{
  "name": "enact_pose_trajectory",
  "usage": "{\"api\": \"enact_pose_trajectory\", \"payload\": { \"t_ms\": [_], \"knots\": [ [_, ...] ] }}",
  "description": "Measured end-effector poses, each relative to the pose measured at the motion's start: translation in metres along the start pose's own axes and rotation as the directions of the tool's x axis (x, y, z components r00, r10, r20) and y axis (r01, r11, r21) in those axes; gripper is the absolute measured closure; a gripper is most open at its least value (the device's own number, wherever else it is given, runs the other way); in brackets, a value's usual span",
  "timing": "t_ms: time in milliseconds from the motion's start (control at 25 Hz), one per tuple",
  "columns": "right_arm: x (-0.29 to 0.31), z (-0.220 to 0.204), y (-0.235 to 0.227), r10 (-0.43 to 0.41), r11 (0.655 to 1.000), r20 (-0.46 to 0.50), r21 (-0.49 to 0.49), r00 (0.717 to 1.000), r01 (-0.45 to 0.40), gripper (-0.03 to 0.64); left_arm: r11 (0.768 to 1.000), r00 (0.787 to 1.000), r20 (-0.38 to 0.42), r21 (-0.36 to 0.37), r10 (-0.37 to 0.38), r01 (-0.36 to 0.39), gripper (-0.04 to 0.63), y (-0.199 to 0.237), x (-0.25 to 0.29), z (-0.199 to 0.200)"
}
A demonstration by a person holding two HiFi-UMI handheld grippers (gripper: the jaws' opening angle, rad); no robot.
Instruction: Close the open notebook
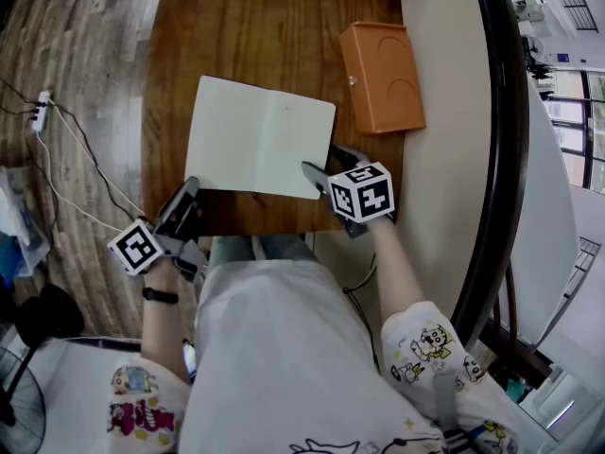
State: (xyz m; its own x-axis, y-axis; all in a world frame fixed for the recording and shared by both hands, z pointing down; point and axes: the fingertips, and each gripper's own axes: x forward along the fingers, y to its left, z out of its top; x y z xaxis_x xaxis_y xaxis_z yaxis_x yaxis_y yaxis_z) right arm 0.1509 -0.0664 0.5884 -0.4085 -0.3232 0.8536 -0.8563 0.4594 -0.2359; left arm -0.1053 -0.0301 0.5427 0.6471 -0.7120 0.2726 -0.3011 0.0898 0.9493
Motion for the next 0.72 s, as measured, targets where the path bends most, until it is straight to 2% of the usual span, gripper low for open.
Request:
{"api": "enact_pose_trajectory", "payload": {
  "t_ms": [80,120,280,480,720],
  "knots": [
    [0.004,0.003,0.001,0.001,1.0,0.0,0.001,1.0,-0.001,0.311,1.0,1.0,-0.014,0.013,-0.006,0.006,0.555,-0.002,0.007,0.001],
    [0.005,0.004,0.001,0.002,1.0,0.001,0.002,1.0,-0.002,0.311,1.0,1.0,-0.017,0.031,0.007,-0.007,0.575,-0.003,0.01,0.002],
    [0.003,0.002,0.001,0.007,1.0,0.005,0.005,1.0,-0.007,0.313,0.991,0.998,-0.011,0.123,0.055,-0.053,0.588,-0.005,0.012,0.001],
    [-0.005,-0.001,-0.001,0.009,1.0,0.013,0.007,1.0,-0.01,0.313,0.987,0.998,-0.004,0.148,0.066,-0.064,0.589,-0.014,0.012,-0.007],
    [0.002,0.001,0.001,0.024,1.0,0.026,-0.002,0.999,-0.024,0.314,0.971,0.994,0.009,0.212,0.106,-0.105,0.591,-0.014,0.01,-0.003]
  ]
}}
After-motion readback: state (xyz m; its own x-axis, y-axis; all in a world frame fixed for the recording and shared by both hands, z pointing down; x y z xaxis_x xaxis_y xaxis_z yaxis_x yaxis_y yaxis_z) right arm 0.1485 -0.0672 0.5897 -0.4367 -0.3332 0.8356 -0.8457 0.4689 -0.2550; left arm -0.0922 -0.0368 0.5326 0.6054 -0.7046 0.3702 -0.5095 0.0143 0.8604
